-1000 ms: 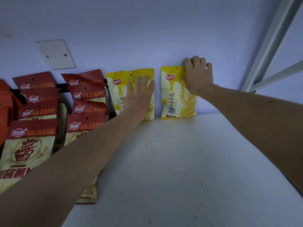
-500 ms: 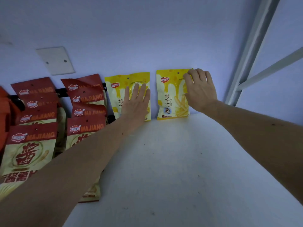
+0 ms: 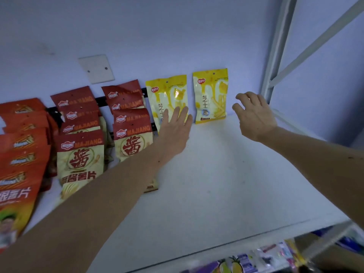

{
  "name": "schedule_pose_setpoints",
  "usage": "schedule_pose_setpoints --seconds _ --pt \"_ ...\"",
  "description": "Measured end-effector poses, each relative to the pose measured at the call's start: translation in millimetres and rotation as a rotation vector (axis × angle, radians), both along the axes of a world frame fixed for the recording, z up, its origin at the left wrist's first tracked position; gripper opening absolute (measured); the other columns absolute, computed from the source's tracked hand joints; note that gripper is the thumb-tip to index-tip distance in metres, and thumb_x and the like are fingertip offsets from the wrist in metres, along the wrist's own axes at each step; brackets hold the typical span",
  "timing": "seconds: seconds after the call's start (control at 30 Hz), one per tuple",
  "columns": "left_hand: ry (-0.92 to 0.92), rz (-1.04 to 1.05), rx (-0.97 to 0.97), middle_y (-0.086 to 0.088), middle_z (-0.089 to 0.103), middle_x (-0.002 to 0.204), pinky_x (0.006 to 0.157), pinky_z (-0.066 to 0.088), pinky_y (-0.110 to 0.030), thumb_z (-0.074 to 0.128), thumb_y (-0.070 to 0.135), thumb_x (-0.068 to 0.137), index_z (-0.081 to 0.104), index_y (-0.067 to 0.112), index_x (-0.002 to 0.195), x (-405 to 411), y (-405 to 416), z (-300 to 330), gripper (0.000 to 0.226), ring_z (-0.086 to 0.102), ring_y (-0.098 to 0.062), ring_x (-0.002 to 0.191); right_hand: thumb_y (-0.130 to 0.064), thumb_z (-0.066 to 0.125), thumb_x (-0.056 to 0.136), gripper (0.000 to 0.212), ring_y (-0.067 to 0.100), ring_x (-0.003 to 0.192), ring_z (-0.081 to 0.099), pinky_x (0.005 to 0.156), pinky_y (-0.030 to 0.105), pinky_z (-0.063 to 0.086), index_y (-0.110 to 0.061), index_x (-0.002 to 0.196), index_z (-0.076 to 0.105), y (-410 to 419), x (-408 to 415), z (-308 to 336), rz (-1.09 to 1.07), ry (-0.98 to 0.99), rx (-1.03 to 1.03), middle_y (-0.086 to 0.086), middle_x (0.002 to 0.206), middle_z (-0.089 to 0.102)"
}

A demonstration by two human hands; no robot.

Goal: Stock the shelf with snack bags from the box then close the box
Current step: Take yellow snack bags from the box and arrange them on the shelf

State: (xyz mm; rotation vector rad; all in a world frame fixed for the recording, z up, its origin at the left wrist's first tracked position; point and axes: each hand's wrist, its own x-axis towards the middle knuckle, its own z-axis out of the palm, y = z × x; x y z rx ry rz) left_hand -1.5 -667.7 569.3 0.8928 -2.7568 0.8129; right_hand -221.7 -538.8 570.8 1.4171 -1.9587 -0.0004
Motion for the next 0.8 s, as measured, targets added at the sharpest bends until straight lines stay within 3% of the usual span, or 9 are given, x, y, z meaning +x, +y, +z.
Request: schedule_pose_setpoints --seconds 0.17,0.57,0.73,0.8 --pt "0.01 -0.075 -0.013 -0.01 0.025 0.152 0.114 0.016 -0.054 0.054 0.039 0.093 0.032 0.011 0.143 44 38 -9 0.061 0.022 -0.032 0.141 -0.008 0.063 0.072 0.042 0.037 0.12 0.043 0.097 0.044 0.033 -0.003 0.114 0.06 55 49 -8 -0.119 -0.048 0.074 0.016 0.132 0.048" --pt "-0.061 -0.16 0.105 -0.008 0.019 0.154 0.115 0.012 -0.049 0.048 0.028 0.098 0.034 0.013 0.142 69 128 -45 0.049 0.013 -0.029 0.144 -0.007 0.07 0.061 0.033 0.035 0.11 0.052 0.093 0.044 0.039 -0.005 0.094 0.069 181 93 -56 -0.18 -0.03 0.155 0.014 0.119 0.058" --pt "-0.032 -0.266 0.104 -0.008 0.014 0.158 0.115 0.011 -0.049 0.052 0.023 0.096 0.04 0.011 0.139 53 178 -63 0.046 0.011 -0.03 0.145 -0.002 0.068 0.063 0.032 0.036 0.113 0.049 0.102 0.049 0.027 -0.004 0.095 0.068 234 86 -65 -0.188 -0.033 0.155 0.015 0.12 0.056" --pt "-0.02 -0.3 0.119 -0.009 0.016 0.158 0.116 0.011 -0.048 0.05 0.023 0.097 0.04 0.01 0.139 42 202 -68 0.045 0.013 -0.03 0.145 0.001 0.068 0.06 0.032 0.037 0.111 0.05 0.102 0.051 0.03 -0.002 0.092 0.068 257 79 -70 -0.165 -0.02 0.157 0.016 0.117 0.057"
